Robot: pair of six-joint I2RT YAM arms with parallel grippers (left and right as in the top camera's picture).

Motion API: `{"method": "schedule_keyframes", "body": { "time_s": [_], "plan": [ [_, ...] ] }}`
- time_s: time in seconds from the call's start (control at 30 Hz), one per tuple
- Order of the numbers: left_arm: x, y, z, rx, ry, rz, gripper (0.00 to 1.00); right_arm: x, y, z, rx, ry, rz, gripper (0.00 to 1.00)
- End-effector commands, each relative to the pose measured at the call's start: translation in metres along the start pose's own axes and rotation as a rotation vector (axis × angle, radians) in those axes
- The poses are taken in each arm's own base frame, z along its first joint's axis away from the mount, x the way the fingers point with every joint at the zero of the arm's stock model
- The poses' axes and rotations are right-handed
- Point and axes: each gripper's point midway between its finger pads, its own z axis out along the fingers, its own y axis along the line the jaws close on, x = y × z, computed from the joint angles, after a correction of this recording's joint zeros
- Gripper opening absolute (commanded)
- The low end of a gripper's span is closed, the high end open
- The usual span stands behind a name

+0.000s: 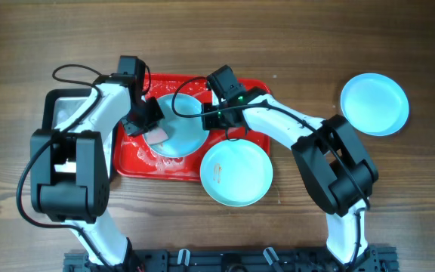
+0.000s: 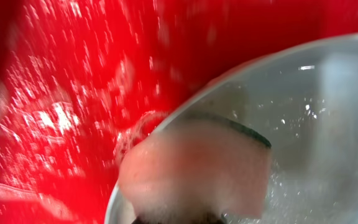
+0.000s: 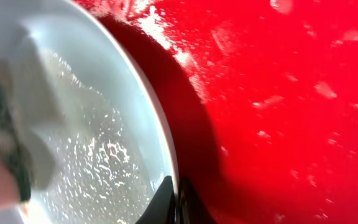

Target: Clean dirty plates on tray and stack at the side

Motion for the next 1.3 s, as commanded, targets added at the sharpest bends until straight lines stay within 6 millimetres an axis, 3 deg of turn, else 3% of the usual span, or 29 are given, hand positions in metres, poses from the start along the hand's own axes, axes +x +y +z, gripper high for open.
{"method": "schedule_keyframes", "body": {
  "time_s": [0.0, 0.03, 0.13, 0.33, 0.47, 0.57, 0.6, 0.63, 0.67, 0.73, 0.93, 1.07, 1.27],
  "plan": [
    [-0.042, 0.039, 0.026, -0.139, -0.168, -0.036, 0.04, 0.006, -0.02, 0.012, 0.059, 0.026, 0.008, 0.04],
    [-0.044, 0.015, 0.028, -0.054, -0.18, 0.022, 0.04, 0.006, -0.02, 0.012, 0.059, 0.026, 0.008, 0.04],
    [-0.038, -0.015, 0.035, 0.0, -0.192, 0.084, 0.04, 0.006, -0.02, 0.012, 0.059, 0.026, 0.008, 0.04],
    [0.027, -0.067, 0.073, 0.014, -0.061, 0.274, 0.04, 0.006, -0.02, 0.012, 0.059, 0.026, 0.008, 0.04],
    [0.07, -0.111, 0.071, 0.18, 0.055, 0.427, 0.04, 0.006, -0.02, 0.012, 0.059, 0.027, 0.008, 0.04],
    [0.085, -0.126, 0.066, 0.275, 0.107, 0.5, 0.04, 0.006, -0.02, 0.012, 0.059, 0.027, 0.008, 0.04],
    [0.065, -0.109, 0.07, 0.176, 0.047, 0.41, 0.04, 0.006, -0.02, 0.012, 0.059, 0.027, 0.008, 0.04],
    [0.045, -0.078, 0.072, 0.022, -0.016, 0.245, 0.04, 0.006, -0.02, 0.012, 0.059, 0.027, 0.008, 0.04],
    [0.039, -0.058, 0.072, -0.061, -0.035, 0.153, 0.04, 0.006, -0.02, 0.012, 0.059, 0.027, 0.008, 0.04],
    [0.038, -0.031, 0.069, -0.156, -0.028, 0.05, 0.04, 0.006, -0.02, 0.012, 0.059, 0.027, 0.007, 0.04],
    [0.044, 0.029, 0.058, -0.31, 0.076, -0.041, 0.04, 0.006, -0.02, 0.012, 0.059, 0.027, 0.008, 0.04],
    [0.046, 0.054, 0.051, -0.363, 0.126, -0.031, 0.04, 0.006, -0.02, 0.012, 0.059, 0.027, 0.008, 0.04],
    [0.06, 0.068, 0.038, -0.408, 0.231, 0.054, 0.04, 0.006, -0.02, 0.012, 0.058, 0.026, 0.008, 0.04]
  ]
}}
